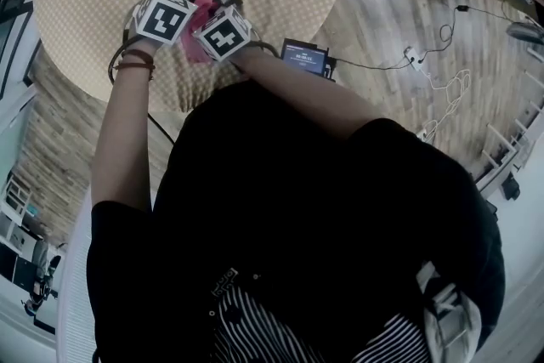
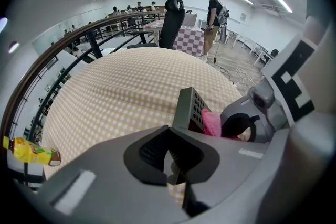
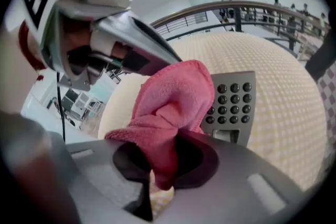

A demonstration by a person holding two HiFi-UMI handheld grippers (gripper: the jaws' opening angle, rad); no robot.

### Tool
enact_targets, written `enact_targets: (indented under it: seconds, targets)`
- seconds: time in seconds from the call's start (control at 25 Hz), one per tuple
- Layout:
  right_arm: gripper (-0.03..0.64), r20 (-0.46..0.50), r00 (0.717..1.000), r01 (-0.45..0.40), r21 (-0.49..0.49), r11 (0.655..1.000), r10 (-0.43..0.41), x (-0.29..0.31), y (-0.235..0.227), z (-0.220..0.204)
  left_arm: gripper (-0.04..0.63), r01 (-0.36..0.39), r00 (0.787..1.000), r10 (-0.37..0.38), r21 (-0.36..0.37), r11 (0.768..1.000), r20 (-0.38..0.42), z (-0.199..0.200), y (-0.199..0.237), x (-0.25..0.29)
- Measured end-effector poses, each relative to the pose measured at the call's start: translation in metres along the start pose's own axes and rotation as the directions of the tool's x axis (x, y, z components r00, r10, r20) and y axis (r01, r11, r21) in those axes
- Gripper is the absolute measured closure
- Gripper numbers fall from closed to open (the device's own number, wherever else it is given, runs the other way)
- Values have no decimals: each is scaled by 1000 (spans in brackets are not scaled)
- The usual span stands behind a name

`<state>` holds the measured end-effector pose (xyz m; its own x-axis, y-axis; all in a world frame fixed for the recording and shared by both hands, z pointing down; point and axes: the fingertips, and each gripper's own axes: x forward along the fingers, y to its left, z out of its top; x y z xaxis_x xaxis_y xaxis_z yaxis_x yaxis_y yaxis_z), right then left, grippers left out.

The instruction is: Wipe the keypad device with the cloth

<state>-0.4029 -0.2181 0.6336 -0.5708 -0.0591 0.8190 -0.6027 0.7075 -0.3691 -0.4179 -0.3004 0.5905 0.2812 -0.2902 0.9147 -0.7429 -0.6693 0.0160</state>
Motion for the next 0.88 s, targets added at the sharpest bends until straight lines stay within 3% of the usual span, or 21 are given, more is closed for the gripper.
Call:
enact_targets:
  seconds: [0.12, 0.32, 0.48, 0.64, 0.88]
  targets:
    - [552, 6, 1000, -18, 103, 995, 18, -5, -4, 9, 597, -4, 1000, 4, 5, 1000, -3, 0, -1, 0]
    - [552, 102, 995, -13, 46, 999, 8, -13, 0, 37, 597, -9, 1000, 9, 21, 1000, -5, 0, -2, 2]
    - [552, 116, 993, 8, 13, 1000, -9, -23, -3, 48, 597, 5, 1000, -5, -4, 1000, 14, 0, -2, 1]
    - [552, 123, 992, 3, -18, 1000, -1, -18, -2, 38, 597, -13, 1000, 13, 40, 999, -3, 1, -3, 1]
    - [552, 38, 999, 19, -79, 997, -16, -2, -4, -2, 597, -7, 1000, 8, 43, 999, -7, -1, -2, 2]
